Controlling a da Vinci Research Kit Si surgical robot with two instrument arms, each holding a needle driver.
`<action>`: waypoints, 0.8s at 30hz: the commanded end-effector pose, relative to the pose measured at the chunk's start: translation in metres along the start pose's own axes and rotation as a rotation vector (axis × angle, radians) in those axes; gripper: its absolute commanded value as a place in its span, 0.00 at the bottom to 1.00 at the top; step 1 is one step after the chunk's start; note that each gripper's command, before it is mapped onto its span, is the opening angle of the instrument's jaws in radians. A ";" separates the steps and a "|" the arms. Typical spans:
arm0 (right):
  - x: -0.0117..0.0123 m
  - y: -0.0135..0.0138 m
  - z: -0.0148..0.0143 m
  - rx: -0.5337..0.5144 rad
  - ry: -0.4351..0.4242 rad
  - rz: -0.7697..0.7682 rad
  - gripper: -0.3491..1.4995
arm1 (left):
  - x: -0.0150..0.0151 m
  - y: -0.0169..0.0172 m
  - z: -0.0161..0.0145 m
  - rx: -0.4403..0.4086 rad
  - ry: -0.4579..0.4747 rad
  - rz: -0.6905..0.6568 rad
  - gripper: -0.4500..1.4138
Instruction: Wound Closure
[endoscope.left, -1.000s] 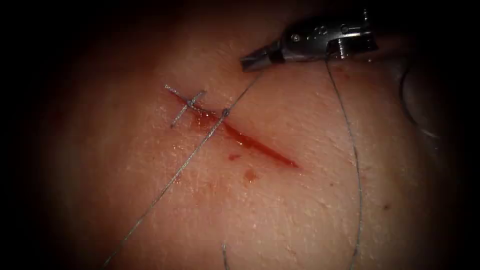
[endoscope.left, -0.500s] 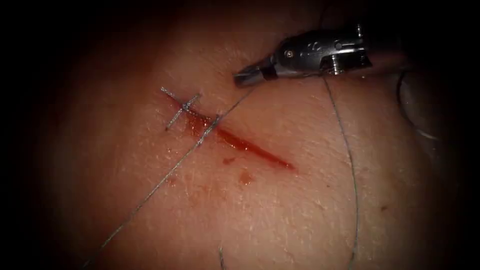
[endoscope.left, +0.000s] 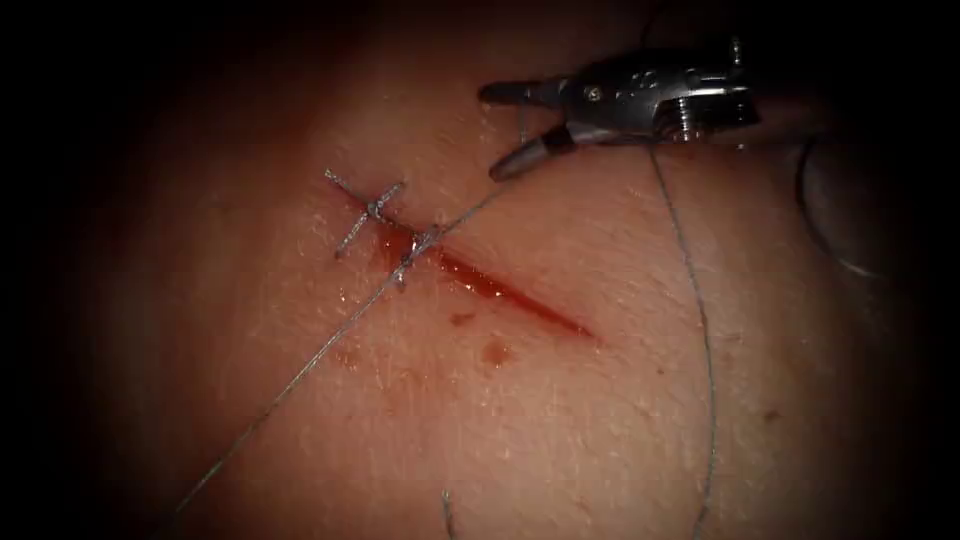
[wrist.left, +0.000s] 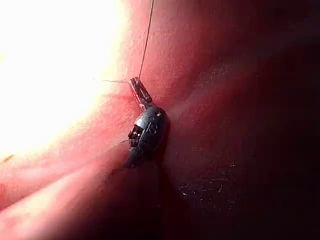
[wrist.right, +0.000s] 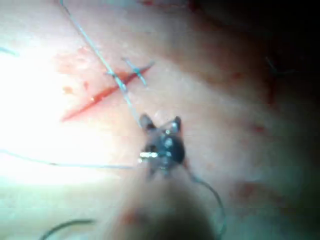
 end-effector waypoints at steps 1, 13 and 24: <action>0.0003 0.0010 -0.0005 -0.030 0.003 0.026 0.89 | -0.0003 0.0006 0.0004 -0.002 0.001 -0.001 0.00; 0.0040 0.0019 -0.0072 -0.319 -0.022 0.185 0.88 | 0.0025 -0.0051 0.0055 0.004 0.006 0.032 0.00; 0.0064 -0.0016 -0.0103 -0.465 0.046 0.252 0.86 | 0.0030 -0.0099 0.0089 0.004 -0.010 0.069 0.00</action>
